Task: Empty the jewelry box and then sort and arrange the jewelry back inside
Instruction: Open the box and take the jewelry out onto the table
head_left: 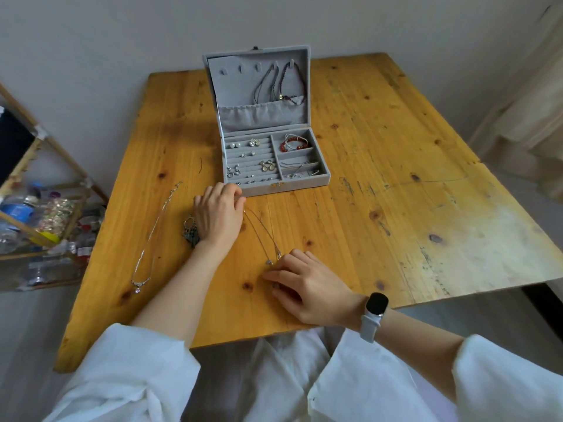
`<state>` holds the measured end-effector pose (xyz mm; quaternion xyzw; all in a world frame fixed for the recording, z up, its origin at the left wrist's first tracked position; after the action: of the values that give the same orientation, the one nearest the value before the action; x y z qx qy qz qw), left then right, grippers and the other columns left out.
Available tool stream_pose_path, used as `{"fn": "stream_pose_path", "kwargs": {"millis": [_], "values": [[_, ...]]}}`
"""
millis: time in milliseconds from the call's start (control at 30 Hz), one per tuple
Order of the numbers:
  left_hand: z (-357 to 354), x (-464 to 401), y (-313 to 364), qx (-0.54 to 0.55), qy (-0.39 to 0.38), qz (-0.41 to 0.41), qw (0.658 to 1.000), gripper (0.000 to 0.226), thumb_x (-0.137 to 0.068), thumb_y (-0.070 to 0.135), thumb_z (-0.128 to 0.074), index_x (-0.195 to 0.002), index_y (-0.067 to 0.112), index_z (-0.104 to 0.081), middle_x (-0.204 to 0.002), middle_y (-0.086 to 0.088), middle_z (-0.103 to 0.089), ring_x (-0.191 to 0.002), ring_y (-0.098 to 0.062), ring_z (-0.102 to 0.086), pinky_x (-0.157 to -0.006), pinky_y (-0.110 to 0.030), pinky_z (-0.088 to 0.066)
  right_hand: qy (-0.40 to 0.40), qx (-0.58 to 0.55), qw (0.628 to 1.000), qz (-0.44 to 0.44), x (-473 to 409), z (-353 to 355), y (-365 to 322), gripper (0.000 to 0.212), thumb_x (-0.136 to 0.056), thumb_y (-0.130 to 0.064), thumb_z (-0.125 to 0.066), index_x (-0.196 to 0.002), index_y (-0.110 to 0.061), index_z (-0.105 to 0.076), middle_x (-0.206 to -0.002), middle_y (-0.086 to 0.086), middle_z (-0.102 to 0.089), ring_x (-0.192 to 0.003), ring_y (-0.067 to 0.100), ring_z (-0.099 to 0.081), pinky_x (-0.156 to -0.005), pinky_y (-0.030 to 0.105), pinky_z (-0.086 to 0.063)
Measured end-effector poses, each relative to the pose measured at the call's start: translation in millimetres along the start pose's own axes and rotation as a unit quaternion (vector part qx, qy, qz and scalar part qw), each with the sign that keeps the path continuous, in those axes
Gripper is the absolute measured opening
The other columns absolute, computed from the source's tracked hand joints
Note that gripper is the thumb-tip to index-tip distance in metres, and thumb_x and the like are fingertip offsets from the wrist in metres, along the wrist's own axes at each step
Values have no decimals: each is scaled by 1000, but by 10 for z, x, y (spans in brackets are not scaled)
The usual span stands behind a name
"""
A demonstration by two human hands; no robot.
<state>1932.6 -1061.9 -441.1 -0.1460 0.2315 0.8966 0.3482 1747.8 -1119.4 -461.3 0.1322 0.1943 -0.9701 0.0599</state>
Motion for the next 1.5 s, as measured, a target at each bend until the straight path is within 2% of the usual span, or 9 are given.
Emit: {"fn": "stream_pose_path", "kwargs": {"millis": [100,200,467,600,733,800,967,1133,1500], "values": [[46,163,20,27,-23,-99,995,17,-85,9,-56,-98,7,-68,-98,-9,-68,-89,-27,-60,-76,-34,-36,12,-6,1000,-1,35,19,15,27,-88,-26,-49,-109,-16,-64,-102,3,-60,-85,17,-50,-68,31,-44],[29,374,-41,-12,-91,-157,983,40,-88,30,-37,-111,14,-65,-115,-1,-65,-105,-20,-57,-85,-33,-26,4,14,999,28,111,25,16,27,-87,-24,-49,-108,-17,-64,-106,1,-61,-89,19,-52,-71,33,-42],[-58,334,-152,-134,-179,-131,966,53,-92,45,-19,-136,27,-42,-147,4,-35,-127,-24,-29,-90,-40,-17,-34,34,996,69,85,-31,-27,36,-85,-25,-50,-118,-15,-60,-121,0,-59,-113,19,-50,-82,37,-42],[-5,311,-172,-119,-130,-97,980,48,-93,41,-32,-132,17,-47,-133,-6,-49,-118,-29,-38,-84,-42,-25,-36,23,997,69,75,-30,-33,38,-85,-25,-50,-120,-15,-58,-123,-1,-58,-116,18,-48,-85,34,-39],[93,424,-97,-54,-94,-180,978,44,-87,38,-35,-115,20,-63,-117,2,-62,-109,-21,-41,-83,-38,-25,-25,0,998,65,95,-1,-5,36,-84,-23,-50,-119,-14,-58,-126,1,-57,-117,19,-49,-85,38,-41],[81,474,-101,-61,-114,-206,970,44,-87,40,-34,-115,21,-63,-121,5,-61,-112,-22,-41,-87,-40,-23,-30,4,997,70,100,-3,8,35,-84,-24,-51,-118,-15,-59,-125,0,-57,-117,18,-50,-84,40,-42],[-13,388,-208,-96,-179,-118,972,54,-89,43,-25,-136,23,-43,-145,11,-37,-128,-23,-29,-95,-43,-22,-49,24,995,79,94,-16,-10,39,-85,-27,-50,-123,-19,-55,-128,-1,-55,-118,16,-48,-87,38,-39],[-27,368,-196,-89,-169,-120,974,51,-89,40,-28,-136,24,-43,-144,7,-39,-121,-24,-34,-89,-42,-24,-49,39,995,81,72,-22,-24,42,-87,-30,-47,-127,-17,-52,-127,0,-55,-117,17,-47,-88,35,-37],[241,2,-189,17,-87,-104,991,49,-85,40,-32,-118,19,-63,-102,-7,-60,-99,-27,-51,-83,-39,-29,10,-31,999,-5,-358,308,235,37,-87,-26,-41,-116,-13,-59,-112,7,-60,-101,21,-57,-82,36,-50]]}}
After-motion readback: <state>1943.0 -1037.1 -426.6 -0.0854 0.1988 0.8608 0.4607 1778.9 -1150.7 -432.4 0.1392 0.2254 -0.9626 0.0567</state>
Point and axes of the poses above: each hand's wrist, its own x-axis away from the middle knuckle, its own z-axis out of the back of the hand, y = z × x, the point moved 3 cm from there along -x, towards the middle knuckle
